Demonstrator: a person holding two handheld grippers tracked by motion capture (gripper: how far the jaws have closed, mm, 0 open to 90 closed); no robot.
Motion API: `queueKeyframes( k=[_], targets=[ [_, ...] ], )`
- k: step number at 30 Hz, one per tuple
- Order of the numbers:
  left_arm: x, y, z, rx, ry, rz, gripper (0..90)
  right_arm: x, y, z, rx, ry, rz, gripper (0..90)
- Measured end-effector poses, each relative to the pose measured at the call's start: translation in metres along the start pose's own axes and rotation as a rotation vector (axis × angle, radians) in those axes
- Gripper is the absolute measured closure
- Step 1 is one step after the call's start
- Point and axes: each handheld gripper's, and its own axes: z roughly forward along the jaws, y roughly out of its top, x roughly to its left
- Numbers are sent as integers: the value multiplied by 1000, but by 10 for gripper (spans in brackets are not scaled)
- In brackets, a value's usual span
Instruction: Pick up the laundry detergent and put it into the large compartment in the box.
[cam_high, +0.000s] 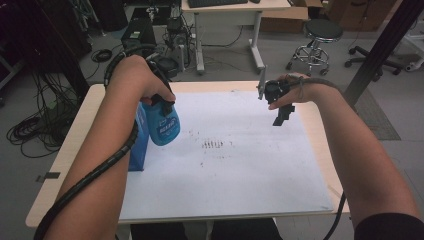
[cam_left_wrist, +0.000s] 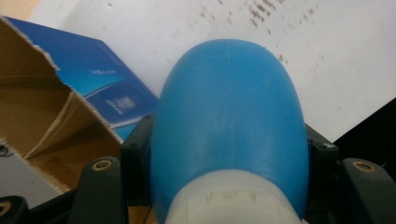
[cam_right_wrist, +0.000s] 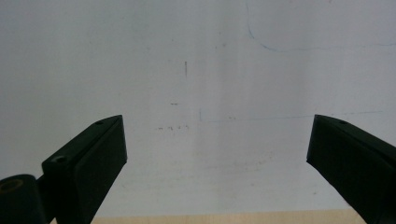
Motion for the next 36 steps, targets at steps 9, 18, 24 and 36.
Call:
queueKeyframes(
  k=[9, 18, 24, 36],
  targets=[
    [9, -7, -28, -19, -2, -110, 376, -1, 5, -1, -2, 1, -11, 48],
    [20, -20, -55, -46, 20, -191, 376, -1, 7, -3, -7, 1, -16, 49],
    [32, -33, -75, -60, 31, -290, 376, -1, 5, -5, -15, -1, -12, 48],
    [62, -60, -98, -58, 53, -497, 376, 0, 5, -4, -15, -1, -14, 48]
  ],
)
